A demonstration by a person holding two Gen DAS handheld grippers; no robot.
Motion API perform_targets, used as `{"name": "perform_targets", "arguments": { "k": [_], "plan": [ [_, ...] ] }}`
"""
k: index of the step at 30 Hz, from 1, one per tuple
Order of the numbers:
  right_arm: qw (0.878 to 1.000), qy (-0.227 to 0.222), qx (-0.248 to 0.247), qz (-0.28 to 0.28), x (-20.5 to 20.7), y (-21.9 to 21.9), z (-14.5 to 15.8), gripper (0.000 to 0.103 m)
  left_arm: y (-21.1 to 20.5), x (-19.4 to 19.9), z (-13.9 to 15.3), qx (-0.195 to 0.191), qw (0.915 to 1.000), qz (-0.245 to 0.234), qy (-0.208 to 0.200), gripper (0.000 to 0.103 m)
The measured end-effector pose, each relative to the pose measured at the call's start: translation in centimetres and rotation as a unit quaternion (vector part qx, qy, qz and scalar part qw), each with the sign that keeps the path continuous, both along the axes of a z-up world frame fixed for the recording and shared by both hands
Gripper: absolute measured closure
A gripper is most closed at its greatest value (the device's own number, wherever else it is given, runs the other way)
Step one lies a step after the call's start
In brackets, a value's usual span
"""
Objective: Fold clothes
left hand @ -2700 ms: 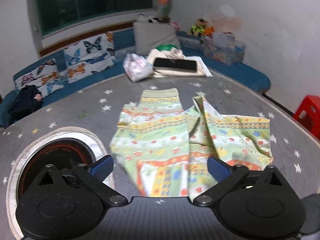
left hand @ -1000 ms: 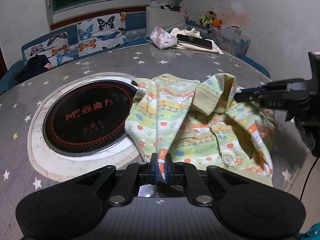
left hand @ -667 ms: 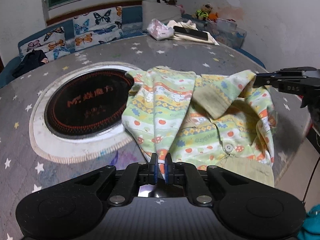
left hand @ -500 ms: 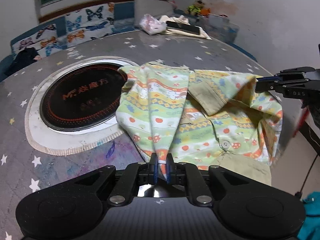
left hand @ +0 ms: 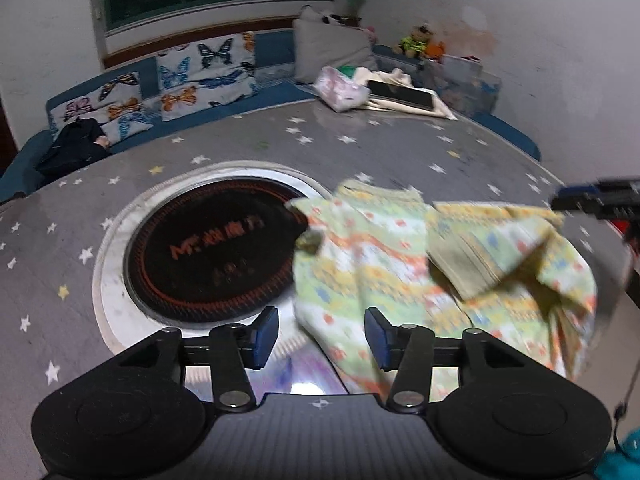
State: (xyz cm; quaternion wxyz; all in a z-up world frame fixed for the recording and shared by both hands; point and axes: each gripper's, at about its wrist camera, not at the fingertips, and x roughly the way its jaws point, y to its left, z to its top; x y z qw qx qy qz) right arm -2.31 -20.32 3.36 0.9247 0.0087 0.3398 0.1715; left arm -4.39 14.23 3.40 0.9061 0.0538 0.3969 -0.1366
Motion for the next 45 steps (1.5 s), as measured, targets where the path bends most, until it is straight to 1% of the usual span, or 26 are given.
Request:
{"name": "perform_targets", "arguments": {
  "k": [4, 7, 11, 14, 16, 20, 24, 26, 27, 28, 29, 31, 32, 34, 38, 40, 41, 42, 44, 45],
  "plan": [
    [1.0, 0.019, 0.009, -0.004, 1.0, -0.2, -1.1, 0.053, 0.0, 3.3, -0.5, -0.02, 0.9993, 0.023, 0.019, 0.052],
    [0.999, 0.032, 0.015, -0.009, 1.6, -0.4, -1.8, 0.053, -0.2, 5.9, -0.9, -0.034, 0.9985, 0.038, 0.023, 0.052],
    [0.998, 0.055, 0.039, -0.015, 2.5, -1.0, -2.5, 0.053, -0.4, 9.3, -1.5, -0.071, 0.9955, 0.05, 0.039, 0.052],
    [0.997, 0.064, 0.046, -0.01, 3.3, -0.8, -2.9, 0.053, -0.8, 11.8, -2.4, -0.076, 0.9939, 0.063, 0.051, 0.052],
    [0.997, 0.068, 0.045, -0.002, 3.9, -0.4, -3.0, 0.053, -0.9, 13.1, -3.0, -0.087, 0.9923, 0.065, 0.06, 0.052],
    [0.996, 0.076, 0.041, 0.019, 5.3, 0.6, -3.3, 0.053, -1.2, 15.0, -4.2, -0.108, 0.9886, 0.067, 0.081, 0.052],
    [0.995, 0.086, 0.035, 0.045, 6.5, 1.9, -3.8, 0.053, -1.8, 16.0, -5.0, -0.112, 0.9879, 0.057, 0.09, 0.054],
    [0.994, 0.09, 0.03, 0.057, 6.9, 2.5, -4.1, 0.053, -2.0, 16.3, -5.4, -0.114, 0.9881, 0.05, 0.091, 0.061],
    [0.993, 0.092, 0.026, 0.063, 7.0, 2.8, -4.2, 0.055, -2.1, 16.5, -5.5, -0.117, 0.9878, 0.045, 0.092, 0.072],
    [0.993, 0.093, 0.023, 0.069, 7.1, 3.1, -4.3, 0.059, -2.1, 16.5, -5.6, -0.122, 0.9873, 0.04, 0.094, 0.078],
    [0.993, 0.094, 0.019, 0.075, 7.2, 3.3, -4.3, 0.063, -2.1, 16.5, -5.6, -0.124, 0.9873, 0.037, 0.093, 0.08],
    [0.992, 0.091, 0.007, 0.085, 7.2, 4.0, -4.4, 0.08, -2.2, 16.3, -5.4, -0.124, 0.9885, 0.028, 0.082, 0.089],
    [0.993, 0.085, -0.001, 0.088, 7.0, 4.3, -4.3, 0.084, -2.2, 16.2, -5.2, -0.127, 0.9887, 0.025, 0.076, 0.09],
    [0.994, 0.065, -0.016, 0.09, 6.7, 4.7, -3.8, 0.097, -2.0, 15.9, -4.7, -0.135, 0.9886, 0.021, 0.065, 0.093],
    [0.995, 0.017, -0.028, 0.093, 6.2, 5.3, -2.2, 0.1, -1.6, 15.3, -3.4, -0.152, 0.9876, 0.011, 0.039, 0.094],
    [0.995, -0.001, -0.03, 0.094, 6.1, 5.5, -1.5, 0.101, -1.5, 15.1, -2.9, -0.163, 0.9862, 0.001, 0.027, 0.094],
    [0.995, 0.002, -0.024, 0.094, 6.4, 5.4, -1.3, 0.101, -1.5, 14.9, -2.6, -0.167, 0.9857, -0.004, 0.02, 0.094],
    [0.995, 0.008, -0.019, 0.095, 6.6, 5.4, -1.2, 0.097, -1.5, 14.6, -2.3, -0.171, 0.985, -0.011, 0.014, 0.094],
    [0.995, 0.028, -0.015, 0.093, 7.2, 5.1, -1.7, 0.086, -1.3, 14.1, -1.7, -0.181, 0.9833, -0.024, 0.003, 0.094],
    [0.995, 0.038, -0.012, 0.092, 7.5, 4.9, -2.0, 0.072, -1.1, 13.8, -1.4, -0.185, 0.9822, -0.03, -0.002, 0.094]
  ]
}}
